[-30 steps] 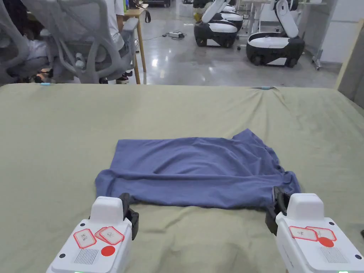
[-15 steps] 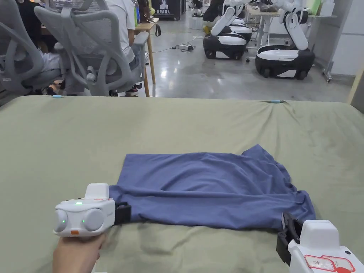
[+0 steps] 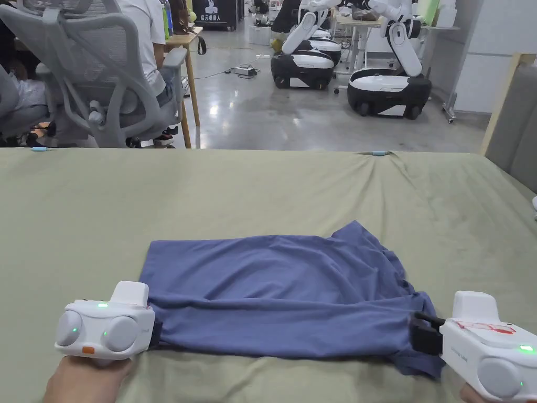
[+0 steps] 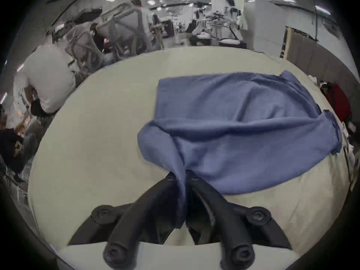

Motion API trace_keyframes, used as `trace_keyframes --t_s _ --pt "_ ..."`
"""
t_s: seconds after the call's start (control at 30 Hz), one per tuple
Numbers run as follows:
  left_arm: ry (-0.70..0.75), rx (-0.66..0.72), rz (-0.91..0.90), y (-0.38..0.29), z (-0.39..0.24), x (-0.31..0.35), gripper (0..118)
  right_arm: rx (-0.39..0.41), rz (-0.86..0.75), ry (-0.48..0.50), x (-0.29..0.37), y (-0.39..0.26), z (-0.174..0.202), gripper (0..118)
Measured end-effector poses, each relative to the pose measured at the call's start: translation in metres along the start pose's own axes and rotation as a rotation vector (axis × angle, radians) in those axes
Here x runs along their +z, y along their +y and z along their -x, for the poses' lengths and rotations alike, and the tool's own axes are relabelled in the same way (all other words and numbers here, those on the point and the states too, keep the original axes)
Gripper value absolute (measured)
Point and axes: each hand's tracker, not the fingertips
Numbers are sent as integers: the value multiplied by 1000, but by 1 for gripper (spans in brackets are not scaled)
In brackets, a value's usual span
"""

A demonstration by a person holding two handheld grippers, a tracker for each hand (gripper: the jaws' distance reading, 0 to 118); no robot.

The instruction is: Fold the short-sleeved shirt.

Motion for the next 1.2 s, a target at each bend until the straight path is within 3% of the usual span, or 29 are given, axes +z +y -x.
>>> trace_keyframes --t_s 0.03,0.07,0.17,0.2,0.27,0.3,0.4,0.5,0.63,0.77,0.93,1.0,1.03,1.07,1.1,1.13,1.17,1.2 --pt "-4 17 1 1 -1 3 3 -2 43 4 -15 0 -3 118" --pt "-4 13 -8 2 -2 5 3 -1 71 8 -25 -1 -4 118" --pt "0 9 -14 0 3 -1 3 -15 180 23 -56 -12 -2 96" --pt "-7 15 -8 -1 5 -4 3 -26 222 41 -63 -17 -3 79" --pt "-8 30 6 -6 8 -3 2 -84 289 175 -66 -21 -5 32" --pt "-30 42 35 -8 11 -5 2 -84 235 213 -56 -15 -4 7" --pt "-55 66 45 -13 22 -1 2 39 210 174 -31 1 2 7" --pt "-99 107 -14 -12 28 29 2 12 98 175 12 16 -3 7" --pt "-125 97 -69 -30 30 84 2 109 46 163 68 19 -5 7" --pt "-179 134 -48 -61 37 109 2 139 108 146 94 -4 -11 7" --pt "-180 191 28 -103 34 99 3 147 260 224 84 -54 -16 7" --pt "-161 217 -6 -111 30 106 4 145 224 223 86 -62 -15 12" --pt "-157 212 -17 -111 26 113 8 141 164 221 91 -62 -15 26" --pt "-127 197 -62 -108 25 116 21 141 100 213 98 -60 -13 53" --pt "-76 171 -114 -105 18 125 53 143 67 198 105 -56 -9 94" --pt "-46 147 -158 -101 12 131 79 143 35 185 112 -51 -5 113" --pt "-20 129 -209 -97 6 137 96 134 -33 178 122 -46 0 118" --pt "0 110 -276 -90 1 142 102 121 -115 167 133 -41 7 117"
